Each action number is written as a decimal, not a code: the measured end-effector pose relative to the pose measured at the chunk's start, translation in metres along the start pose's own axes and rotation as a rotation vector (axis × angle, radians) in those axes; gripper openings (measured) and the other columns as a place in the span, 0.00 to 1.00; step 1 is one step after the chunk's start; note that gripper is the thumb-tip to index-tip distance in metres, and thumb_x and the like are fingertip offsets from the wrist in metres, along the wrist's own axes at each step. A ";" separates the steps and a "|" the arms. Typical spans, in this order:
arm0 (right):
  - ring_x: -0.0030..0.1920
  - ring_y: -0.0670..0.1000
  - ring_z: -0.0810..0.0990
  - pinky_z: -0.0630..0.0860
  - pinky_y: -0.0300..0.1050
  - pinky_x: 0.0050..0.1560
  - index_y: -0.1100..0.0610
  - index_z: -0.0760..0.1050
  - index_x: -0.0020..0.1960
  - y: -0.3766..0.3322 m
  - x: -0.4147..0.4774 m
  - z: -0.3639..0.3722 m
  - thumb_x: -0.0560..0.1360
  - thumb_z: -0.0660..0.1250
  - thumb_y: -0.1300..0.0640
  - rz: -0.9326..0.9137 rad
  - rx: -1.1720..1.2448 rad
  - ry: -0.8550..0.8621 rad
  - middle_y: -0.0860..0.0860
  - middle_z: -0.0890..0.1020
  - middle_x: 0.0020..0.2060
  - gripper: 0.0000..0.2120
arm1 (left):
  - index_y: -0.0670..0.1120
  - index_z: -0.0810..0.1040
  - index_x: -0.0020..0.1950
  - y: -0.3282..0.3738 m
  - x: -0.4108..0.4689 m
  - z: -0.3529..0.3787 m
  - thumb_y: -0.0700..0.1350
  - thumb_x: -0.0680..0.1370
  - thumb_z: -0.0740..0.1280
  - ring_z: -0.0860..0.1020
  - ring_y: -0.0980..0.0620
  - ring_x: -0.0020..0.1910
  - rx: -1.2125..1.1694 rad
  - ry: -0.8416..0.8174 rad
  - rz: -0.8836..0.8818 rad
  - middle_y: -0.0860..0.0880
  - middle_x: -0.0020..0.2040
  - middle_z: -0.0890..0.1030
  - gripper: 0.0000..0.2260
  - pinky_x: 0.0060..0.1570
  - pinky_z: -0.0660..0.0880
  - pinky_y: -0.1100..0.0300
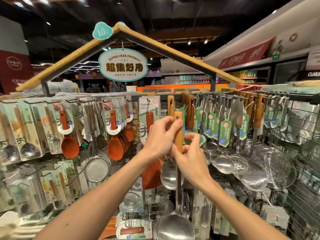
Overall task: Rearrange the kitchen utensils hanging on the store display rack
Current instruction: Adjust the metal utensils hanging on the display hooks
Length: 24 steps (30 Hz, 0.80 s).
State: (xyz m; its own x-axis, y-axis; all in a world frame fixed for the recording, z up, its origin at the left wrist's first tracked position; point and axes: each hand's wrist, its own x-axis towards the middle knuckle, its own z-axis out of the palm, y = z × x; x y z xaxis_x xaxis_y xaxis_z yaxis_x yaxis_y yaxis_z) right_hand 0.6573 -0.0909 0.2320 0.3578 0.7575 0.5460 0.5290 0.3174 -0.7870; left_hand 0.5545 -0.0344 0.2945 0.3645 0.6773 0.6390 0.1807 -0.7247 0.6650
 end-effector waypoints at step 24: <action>0.36 0.52 0.85 0.83 0.57 0.44 0.52 0.77 0.63 0.001 0.084 0.004 0.80 0.63 0.43 0.028 -0.060 -0.057 0.50 0.86 0.37 0.17 | 0.48 0.79 0.62 -0.019 0.075 0.000 0.55 0.83 0.60 0.80 0.52 0.52 0.158 0.064 -0.096 0.52 0.49 0.81 0.16 0.54 0.76 0.53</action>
State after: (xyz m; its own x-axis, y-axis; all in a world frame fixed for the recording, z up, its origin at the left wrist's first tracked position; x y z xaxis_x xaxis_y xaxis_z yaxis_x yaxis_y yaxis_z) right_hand 0.6842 -0.0246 0.2761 0.3297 0.7970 0.5060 0.5652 0.2626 -0.7820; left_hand 0.5787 0.0300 0.3297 0.2811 0.7476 0.6017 0.3547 -0.6635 0.6587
